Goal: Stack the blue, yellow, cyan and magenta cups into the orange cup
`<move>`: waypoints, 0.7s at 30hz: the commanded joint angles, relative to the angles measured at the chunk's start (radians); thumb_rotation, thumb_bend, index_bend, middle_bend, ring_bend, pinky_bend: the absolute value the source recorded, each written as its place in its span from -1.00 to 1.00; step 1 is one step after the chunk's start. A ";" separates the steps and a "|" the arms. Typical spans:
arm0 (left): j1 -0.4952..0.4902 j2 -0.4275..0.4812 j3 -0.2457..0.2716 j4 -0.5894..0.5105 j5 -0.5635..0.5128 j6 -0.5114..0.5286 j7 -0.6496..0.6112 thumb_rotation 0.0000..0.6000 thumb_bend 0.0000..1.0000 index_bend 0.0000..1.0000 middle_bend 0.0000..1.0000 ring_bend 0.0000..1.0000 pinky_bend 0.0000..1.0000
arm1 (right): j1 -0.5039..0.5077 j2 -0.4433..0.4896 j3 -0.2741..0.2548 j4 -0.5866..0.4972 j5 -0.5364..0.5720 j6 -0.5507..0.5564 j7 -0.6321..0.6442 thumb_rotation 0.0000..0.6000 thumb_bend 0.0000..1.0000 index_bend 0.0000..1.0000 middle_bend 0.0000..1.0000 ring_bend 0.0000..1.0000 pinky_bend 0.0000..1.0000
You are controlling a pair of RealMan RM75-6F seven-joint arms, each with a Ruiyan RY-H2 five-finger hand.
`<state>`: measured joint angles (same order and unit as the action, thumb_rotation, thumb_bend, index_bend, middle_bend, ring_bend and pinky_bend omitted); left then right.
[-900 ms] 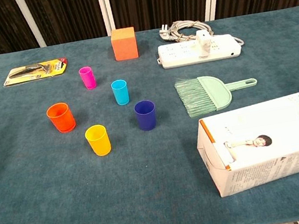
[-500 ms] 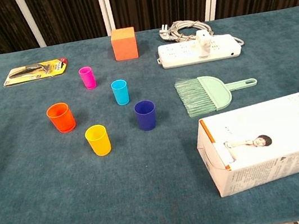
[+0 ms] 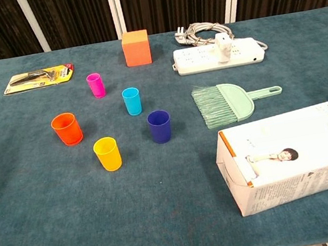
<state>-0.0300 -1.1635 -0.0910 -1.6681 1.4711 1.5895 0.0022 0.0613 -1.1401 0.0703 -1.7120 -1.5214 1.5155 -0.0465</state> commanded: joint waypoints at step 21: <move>-0.311 0.105 -0.102 -0.258 0.042 -0.377 0.212 1.00 -0.63 -0.99 -0.89 -1.00 -1.00 | -0.010 0.015 0.005 -0.014 0.005 0.017 0.015 1.00 -0.31 -0.93 -0.91 -0.85 -0.93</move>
<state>-0.2344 -1.0952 -0.1315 -1.8428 1.5426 1.3349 0.1230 0.0515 -1.1252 0.0754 -1.7263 -1.5162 1.5325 -0.0316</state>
